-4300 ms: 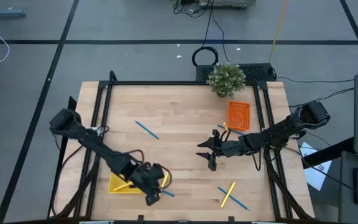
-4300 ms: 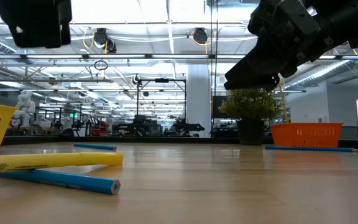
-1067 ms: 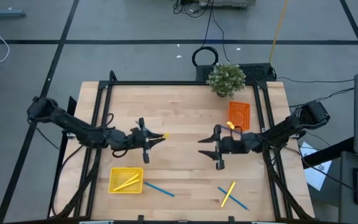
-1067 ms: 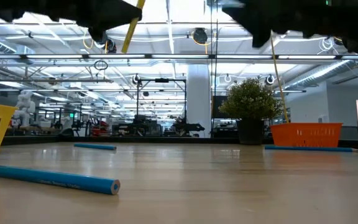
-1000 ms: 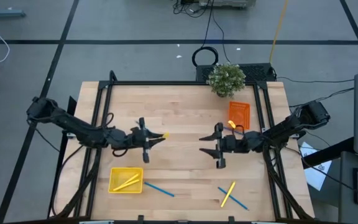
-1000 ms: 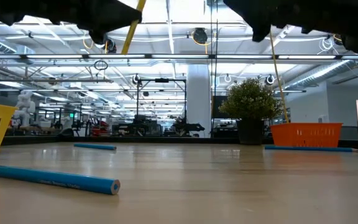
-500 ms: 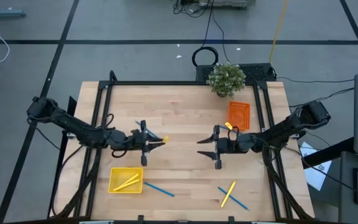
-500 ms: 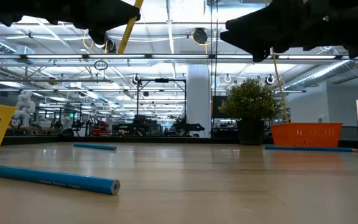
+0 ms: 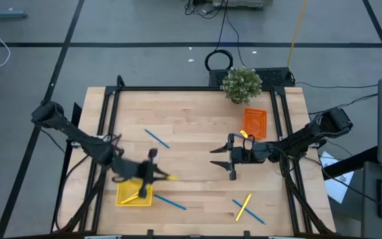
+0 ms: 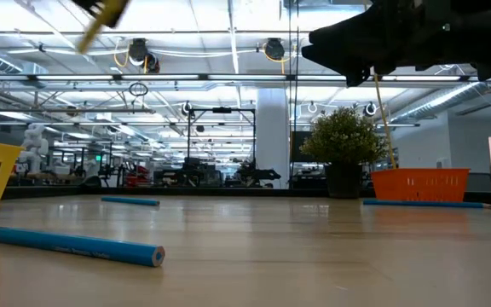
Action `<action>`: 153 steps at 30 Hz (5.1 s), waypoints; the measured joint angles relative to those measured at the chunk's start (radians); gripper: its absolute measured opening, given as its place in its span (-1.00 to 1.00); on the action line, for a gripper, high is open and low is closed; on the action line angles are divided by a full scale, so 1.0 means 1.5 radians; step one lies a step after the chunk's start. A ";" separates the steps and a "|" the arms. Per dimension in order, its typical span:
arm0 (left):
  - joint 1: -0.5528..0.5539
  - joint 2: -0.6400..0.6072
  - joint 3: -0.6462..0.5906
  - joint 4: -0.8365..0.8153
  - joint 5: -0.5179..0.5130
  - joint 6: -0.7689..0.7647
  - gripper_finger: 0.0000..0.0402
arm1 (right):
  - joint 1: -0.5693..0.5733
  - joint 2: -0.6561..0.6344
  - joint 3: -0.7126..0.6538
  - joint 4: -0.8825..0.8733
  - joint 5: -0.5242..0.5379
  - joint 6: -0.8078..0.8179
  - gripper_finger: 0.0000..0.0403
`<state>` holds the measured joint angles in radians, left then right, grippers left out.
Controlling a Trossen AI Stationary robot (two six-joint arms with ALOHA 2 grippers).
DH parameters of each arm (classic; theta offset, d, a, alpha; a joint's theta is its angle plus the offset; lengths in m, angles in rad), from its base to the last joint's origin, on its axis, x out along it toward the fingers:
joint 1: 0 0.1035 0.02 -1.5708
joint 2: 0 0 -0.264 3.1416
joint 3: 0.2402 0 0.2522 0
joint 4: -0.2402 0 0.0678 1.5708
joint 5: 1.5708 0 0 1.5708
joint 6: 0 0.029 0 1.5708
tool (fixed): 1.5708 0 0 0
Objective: Sort pens & pencils
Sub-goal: Put the left yellow ballpen into the yellow bin, then put the yellow ballpen into the yellow bin
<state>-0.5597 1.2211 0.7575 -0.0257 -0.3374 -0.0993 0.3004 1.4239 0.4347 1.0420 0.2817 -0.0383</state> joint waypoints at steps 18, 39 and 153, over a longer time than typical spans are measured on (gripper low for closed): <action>-0.249 0.187 0.151 -0.522 -0.047 -0.555 -0.85 | 0.000 0.000 0.000 -0.003 0.000 0.013 -0.15; -0.216 0.203 0.151 -0.560 0.119 -0.623 -0.36 | 0.000 0.000 0.001 -0.006 0.001 0.018 -0.15; 0.178 -0.069 -0.272 0.433 0.061 0.130 -0.05 | 0.386 0.051 0.119 -0.747 -0.098 0.346 -0.19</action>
<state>-0.2928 1.1175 0.3489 0.6231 -0.2455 0.0963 0.8791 1.5002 0.6133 -0.0788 0.1345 0.4808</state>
